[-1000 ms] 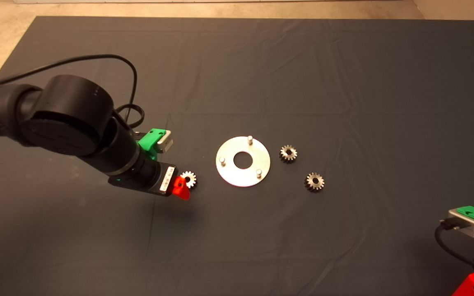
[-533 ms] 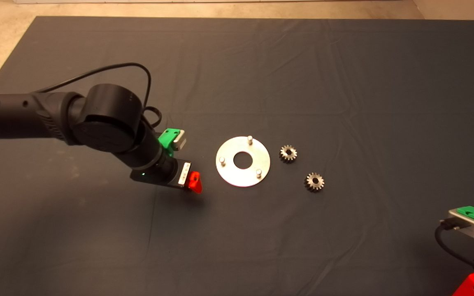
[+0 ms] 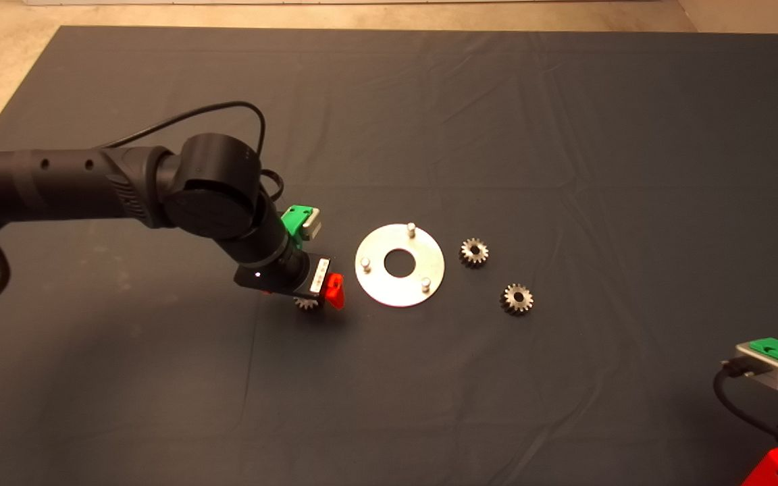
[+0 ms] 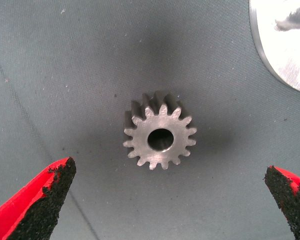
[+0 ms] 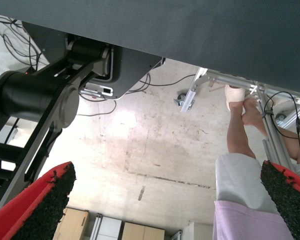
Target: Install three planetary gears onto the carrier pins
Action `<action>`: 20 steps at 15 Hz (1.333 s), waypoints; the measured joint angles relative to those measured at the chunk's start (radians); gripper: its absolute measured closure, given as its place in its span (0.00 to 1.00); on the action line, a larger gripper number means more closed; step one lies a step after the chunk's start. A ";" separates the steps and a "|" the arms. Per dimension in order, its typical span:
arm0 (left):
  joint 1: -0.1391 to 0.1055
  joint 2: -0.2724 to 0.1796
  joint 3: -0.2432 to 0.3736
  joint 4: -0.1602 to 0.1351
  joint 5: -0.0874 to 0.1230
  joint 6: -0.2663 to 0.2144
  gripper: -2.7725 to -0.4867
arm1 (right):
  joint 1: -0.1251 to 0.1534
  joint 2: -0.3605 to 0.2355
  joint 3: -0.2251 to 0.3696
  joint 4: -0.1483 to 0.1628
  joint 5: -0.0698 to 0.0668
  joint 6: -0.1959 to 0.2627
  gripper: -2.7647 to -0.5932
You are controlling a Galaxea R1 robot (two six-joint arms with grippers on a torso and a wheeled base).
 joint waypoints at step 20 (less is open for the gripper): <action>0.041 0.037 -0.069 -0.001 0.010 0.047 0.17 | 0.000 0.000 0.000 0.000 0.000 0.000 0.00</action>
